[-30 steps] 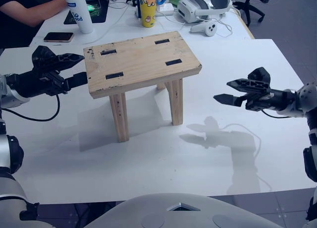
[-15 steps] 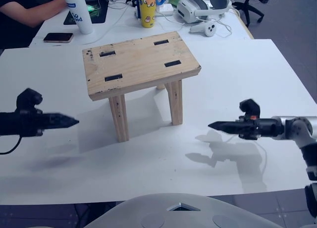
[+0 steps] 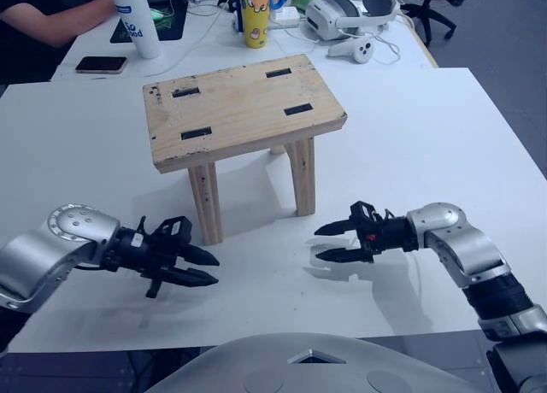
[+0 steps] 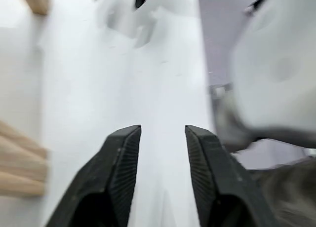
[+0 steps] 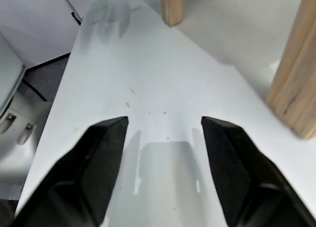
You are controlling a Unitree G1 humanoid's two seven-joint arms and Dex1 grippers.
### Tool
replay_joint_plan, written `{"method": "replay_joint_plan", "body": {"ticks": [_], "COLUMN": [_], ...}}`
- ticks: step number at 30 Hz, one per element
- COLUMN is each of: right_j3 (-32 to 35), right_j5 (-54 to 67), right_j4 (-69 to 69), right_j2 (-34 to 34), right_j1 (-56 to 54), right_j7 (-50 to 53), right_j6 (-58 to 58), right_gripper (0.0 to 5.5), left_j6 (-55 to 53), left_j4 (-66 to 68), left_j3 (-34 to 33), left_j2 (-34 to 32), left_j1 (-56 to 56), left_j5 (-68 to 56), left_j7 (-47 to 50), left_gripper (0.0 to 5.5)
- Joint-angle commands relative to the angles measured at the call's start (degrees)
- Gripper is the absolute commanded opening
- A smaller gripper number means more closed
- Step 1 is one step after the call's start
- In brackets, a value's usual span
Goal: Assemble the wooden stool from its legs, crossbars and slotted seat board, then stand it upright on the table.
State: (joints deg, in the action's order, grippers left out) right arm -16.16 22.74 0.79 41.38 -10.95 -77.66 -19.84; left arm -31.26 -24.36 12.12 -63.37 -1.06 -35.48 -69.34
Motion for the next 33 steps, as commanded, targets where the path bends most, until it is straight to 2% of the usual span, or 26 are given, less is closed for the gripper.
{"method": "replay_joint_plan", "body": {"ticks": [1, 7, 10, 12, 13, 15, 17, 19, 20, 21, 23, 25, 29, 31, 33], "right_j3": [-1.5, -3.5, -3.9, -2.7, -3.4, -4.6, -4.6, -7.4, -6.3, -7.8, -7.1, -7.2, -4.4, -2.1, 4.8], "right_j5": [-3.7, -6.2, -8.1, -11.6, -16.5, -24.0, -29.3, -36.8, -36.3, -38.6, -38.9, -40.2, -38.7, -37.1, -29.7], "right_j4": [-4.8, -14.4, -19.3, -29.4, -36.8, -49.6, -59.3, -65.8, -67.8, -68.8, -69.1, -69.0, -70.1, -70.4, -68.0], "right_j2": [-2.0, -7.2, -10.2, -14.4, -15.7, -17.5, -19.6, -20.6, -21.9, -22.6, -24.2, -25.2, -27.1, -27.2, -27.3], "right_j1": [-5.7, -12.0, -15.6, -21.6, -25.8, -33.6, -41.5, -47.9, -49.4, -50.2, -49.8, -48.9, -43.7, -40.2, -35.3], "right_j7": [-1.6, -4.5, -3.9, 1.5, 7.1, 17.9, 32.4, 51.1, 53.8, 57.4, 60.8, 65.7, 68.3, 69.2, 66.3], "right_j6": [4.7, 8.9, 11.4, 18.2, 25.2, 35.0, 39.7, 39.2, 38.3, 37.6, 37.9, 38.4, 39.3, 40.5, 41.2], "right_gripper": [1.97, 1.00, 0.51, 0.18, 0.03, 0.03, 0.03, 0.03, 0.03, 0.03, 0.03, 0.03, 0.03, 0.03, 0.03], "left_j6": [3.4, 6.4, 7.5, 8.7, 9.7, 12.6, 18.9, 24.9, 27.3, 29.5, 32.1, 33.7, 37.6, 40.3, 40.0], "left_j4": [3.2, 11.3, 16.1, 22.5, 28.7, 40.5, 57.0, 72.3, 78.7, 83.6, 88.7, 90.3, 89.6, 86.0, 76.9], "left_j3": [0.8, 1.9, 3.1, 4.9, 5.6, 6.9, 6.9, 7.0, 7.4, 8.5, 9.4, 9.0, 5.9, 0.3, -6.1], "left_j2": [2.3, 5.4, 7.6, 11.3, 15.5, 22.6, 29.6, 35.1, 36.9, 37.9, 38.8, 39.6, 42.6, 44.7, 47.5], "left_j1": [0.6, 8.0, 12.5, 17.8, 22.4, 30.8, 41.3, 51.3, 55.6, 59.5, 63.8, 64.2, 56.3, 48.6, 39.0], "left_j5": [5.6, 11.5, 14.0, 17.1, 18.9, 22.5, 27.6, 32.5, 35.4, 38.9, 42.6, 43.2, 39.9, 34.1, 25.6], "left_j7": [0.6, -0.9, -2.4, -2.0, -0.4, 2.6, 10.6, 21.8, 30.1, 39.4, 50.2, 53.1, 50.0, 47.5, 44.0], "left_gripper": [0.89, 0.00, 0.00, 0.00, 0.00, 0.00, 0.00, 0.00, 0.00, 0.00, 0.00, 0.00, 0.00, 0.00, 0.00]}}
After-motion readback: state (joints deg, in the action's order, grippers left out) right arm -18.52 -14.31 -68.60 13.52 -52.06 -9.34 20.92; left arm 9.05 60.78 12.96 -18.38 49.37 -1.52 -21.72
